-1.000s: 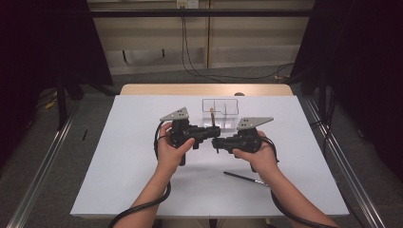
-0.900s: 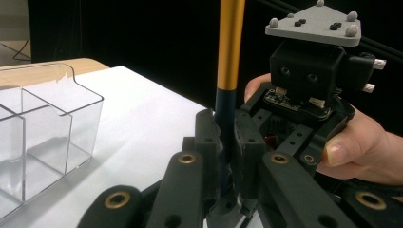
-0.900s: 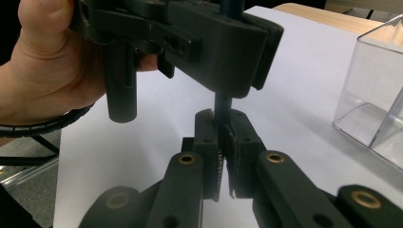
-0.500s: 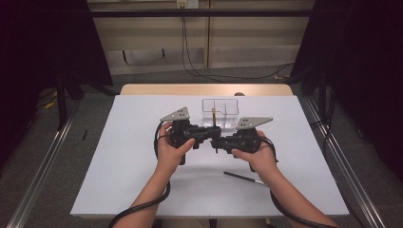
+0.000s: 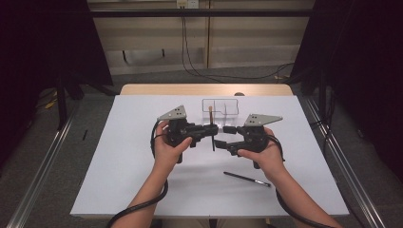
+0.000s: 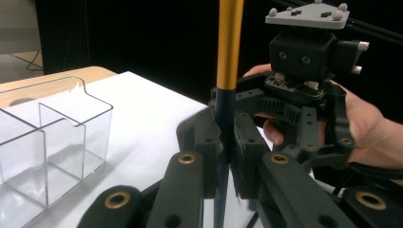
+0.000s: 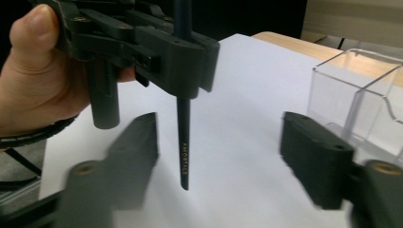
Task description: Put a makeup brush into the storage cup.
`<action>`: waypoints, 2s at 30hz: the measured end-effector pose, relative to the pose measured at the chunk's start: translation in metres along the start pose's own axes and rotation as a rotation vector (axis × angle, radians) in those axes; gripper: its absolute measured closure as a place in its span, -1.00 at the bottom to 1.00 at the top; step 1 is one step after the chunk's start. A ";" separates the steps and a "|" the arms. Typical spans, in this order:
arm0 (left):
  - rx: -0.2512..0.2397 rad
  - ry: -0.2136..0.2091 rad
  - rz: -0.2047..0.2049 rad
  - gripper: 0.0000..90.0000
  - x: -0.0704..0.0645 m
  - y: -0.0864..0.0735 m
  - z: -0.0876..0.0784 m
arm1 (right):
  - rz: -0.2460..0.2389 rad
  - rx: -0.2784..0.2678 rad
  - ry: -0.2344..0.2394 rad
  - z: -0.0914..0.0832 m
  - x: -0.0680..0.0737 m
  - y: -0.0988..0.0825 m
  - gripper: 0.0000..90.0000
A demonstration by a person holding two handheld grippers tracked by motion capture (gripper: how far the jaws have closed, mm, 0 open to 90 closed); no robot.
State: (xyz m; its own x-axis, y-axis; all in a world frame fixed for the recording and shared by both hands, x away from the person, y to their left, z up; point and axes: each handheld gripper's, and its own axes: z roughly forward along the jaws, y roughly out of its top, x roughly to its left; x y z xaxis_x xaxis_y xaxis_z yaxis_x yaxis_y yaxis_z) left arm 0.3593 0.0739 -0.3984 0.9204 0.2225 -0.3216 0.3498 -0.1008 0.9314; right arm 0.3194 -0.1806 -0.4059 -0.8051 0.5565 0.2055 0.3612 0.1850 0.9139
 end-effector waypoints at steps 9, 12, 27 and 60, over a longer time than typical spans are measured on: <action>-0.001 0.014 0.001 0.85 0.002 -0.001 -0.002 | 0.003 -0.039 -0.023 -0.007 -0.003 0.002 -0.70; 0.003 0.015 0.004 0.85 0.002 -0.001 -0.002 | 0.006 -0.052 -0.030 -0.010 -0.005 0.004 -0.70; 0.012 0.018 0.008 0.85 0.003 -0.004 0.002 | 0.002 -0.095 -0.015 -0.014 -0.004 0.022 -0.62; 0.047 0.015 0.049 0.84 -0.004 -0.003 0.011 | 0.052 -0.101 0.046 0.003 0.007 0.039 0.86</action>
State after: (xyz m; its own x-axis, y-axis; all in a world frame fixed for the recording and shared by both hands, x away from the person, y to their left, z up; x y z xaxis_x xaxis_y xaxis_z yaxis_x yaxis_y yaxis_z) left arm 0.3562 0.0630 -0.4021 0.9340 0.2305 -0.2731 0.3127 -0.1571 0.9368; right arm 0.3296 -0.1668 -0.3698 -0.8083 0.5248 0.2670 0.3552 0.0729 0.9320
